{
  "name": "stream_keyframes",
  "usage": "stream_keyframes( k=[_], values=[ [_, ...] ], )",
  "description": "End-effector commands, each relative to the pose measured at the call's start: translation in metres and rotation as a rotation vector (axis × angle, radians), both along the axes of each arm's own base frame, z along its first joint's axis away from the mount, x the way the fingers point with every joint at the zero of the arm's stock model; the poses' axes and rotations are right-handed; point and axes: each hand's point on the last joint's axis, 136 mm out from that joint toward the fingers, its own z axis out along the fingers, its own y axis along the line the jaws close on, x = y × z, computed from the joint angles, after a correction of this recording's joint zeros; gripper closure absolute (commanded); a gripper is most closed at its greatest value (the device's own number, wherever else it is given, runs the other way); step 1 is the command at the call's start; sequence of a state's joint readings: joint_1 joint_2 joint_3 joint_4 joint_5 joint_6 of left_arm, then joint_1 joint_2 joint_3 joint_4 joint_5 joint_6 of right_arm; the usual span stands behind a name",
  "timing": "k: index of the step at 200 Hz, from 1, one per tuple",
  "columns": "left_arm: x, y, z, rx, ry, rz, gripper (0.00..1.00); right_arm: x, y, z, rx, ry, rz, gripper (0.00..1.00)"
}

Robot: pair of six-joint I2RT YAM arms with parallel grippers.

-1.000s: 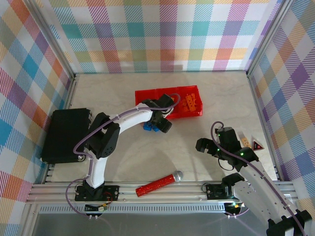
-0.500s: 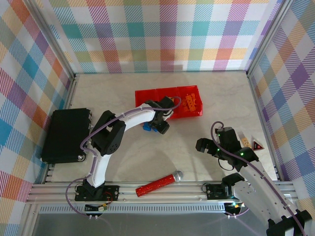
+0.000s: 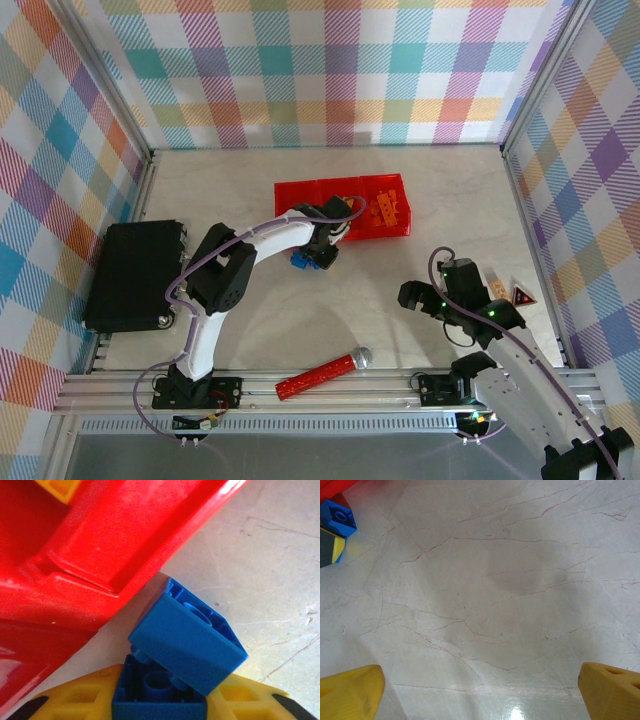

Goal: Sort the legos into containers by color
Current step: Pick up the lego from the center of the table, then place the lego in the container.

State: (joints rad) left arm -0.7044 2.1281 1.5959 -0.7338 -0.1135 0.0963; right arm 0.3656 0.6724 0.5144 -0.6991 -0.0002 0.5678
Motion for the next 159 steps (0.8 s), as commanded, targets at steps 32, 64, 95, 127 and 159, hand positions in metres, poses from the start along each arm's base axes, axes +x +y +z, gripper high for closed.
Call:
stream_keyframes(
  k=[32, 64, 95, 127, 159],
  values=[
    [-0.006, 0.006, 0.013, -0.015, 0.016, 0.02, 0.78, 0.003, -0.002, 0.012, 0.006, -0.019, -0.022, 0.01],
    [-0.007, 0.007, 0.048, -0.059, -0.029, 0.03, 0.8, 0.004, -0.003, 0.011, 0.0, -0.022, -0.023, 0.01],
    [-0.001, 0.009, 0.091, -0.096, -0.11, 0.046, 0.8, 0.005, -0.002, 0.012, -0.002, -0.02, -0.021, 0.01],
    [0.016, 0.016, 0.126, -0.112, -0.208, 0.101, 0.76, 0.005, -0.002, 0.012, -0.002, -0.02, -0.023, 0.01],
    [0.049, 0.038, 0.139, -0.104, -0.276, 0.237, 0.77, 0.004, -0.002, 0.011, 0.0, -0.02, -0.02, 0.01]
  ],
)
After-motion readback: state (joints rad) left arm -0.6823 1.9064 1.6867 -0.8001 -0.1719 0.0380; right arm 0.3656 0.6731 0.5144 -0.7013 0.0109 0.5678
